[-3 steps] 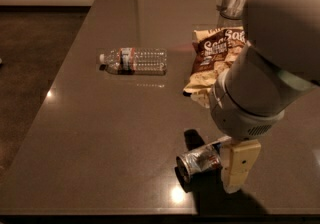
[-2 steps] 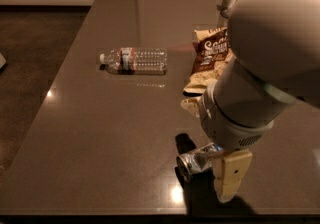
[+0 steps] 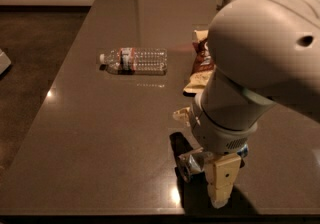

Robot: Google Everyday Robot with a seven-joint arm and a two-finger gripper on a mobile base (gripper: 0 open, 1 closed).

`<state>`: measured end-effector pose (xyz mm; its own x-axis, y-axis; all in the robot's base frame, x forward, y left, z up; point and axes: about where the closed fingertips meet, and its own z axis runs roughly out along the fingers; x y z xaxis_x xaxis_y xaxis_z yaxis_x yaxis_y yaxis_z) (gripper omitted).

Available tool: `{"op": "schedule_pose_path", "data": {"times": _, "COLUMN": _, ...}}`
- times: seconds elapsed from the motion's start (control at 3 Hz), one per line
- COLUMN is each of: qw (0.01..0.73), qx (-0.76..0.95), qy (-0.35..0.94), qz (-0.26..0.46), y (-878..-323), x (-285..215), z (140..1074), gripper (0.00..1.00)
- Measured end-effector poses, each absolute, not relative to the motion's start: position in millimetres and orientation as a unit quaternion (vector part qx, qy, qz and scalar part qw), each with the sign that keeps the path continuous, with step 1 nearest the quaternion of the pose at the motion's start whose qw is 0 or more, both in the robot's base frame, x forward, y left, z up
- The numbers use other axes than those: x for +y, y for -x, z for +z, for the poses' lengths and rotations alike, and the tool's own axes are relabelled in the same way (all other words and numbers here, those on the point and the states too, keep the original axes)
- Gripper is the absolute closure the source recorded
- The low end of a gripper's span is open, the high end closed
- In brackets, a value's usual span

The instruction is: Place redbull can upright

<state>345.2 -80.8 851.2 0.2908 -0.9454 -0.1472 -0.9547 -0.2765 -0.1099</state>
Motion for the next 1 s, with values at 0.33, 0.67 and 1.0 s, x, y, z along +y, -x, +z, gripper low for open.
{"op": "schedule_pose_path", "data": {"times": 0.33, "qw": 0.075, "qx": 0.593, "qy": 0.801, "qz": 0.032, "y": -346.3, "x": -78.3, "z": 841.2, "gripper": 0.16}}
{"op": "schedule_pose_path", "data": {"times": 0.67, "qw": 0.069, "qx": 0.595, "qy": 0.8, "qz": 0.032, "y": -349.0, "x": -77.5, "z": 837.7, "gripper": 0.41}}
{"op": "schedule_pose_path", "data": {"times": 1.0, "qw": 0.073, "qx": 0.61, "qy": 0.788, "qz": 0.033, "y": -358.9, "x": -83.0, "z": 848.0, "gripper": 0.63}}
